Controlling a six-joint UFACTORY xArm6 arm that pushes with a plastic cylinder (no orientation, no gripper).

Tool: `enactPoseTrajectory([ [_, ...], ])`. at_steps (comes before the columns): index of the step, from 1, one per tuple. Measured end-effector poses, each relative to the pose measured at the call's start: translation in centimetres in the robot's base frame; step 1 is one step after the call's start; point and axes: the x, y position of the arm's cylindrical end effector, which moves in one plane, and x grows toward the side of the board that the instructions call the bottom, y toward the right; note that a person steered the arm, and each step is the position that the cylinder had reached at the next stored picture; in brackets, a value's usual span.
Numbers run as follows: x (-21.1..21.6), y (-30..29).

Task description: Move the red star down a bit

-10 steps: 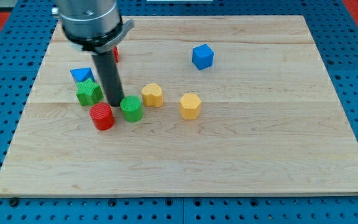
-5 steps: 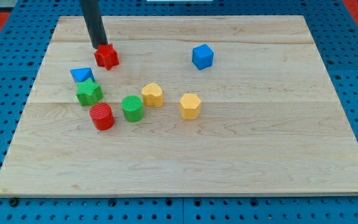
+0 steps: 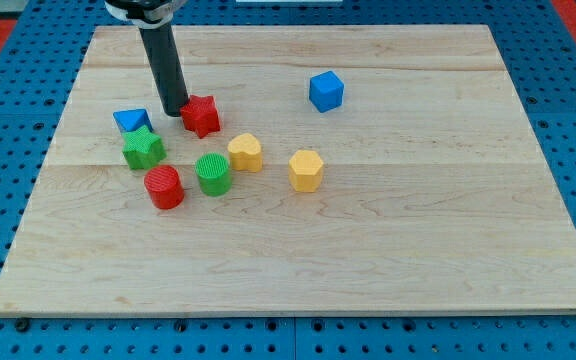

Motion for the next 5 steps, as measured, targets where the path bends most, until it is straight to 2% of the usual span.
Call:
enactPoseTrajectory([
  [5, 1.7, 0.5],
])
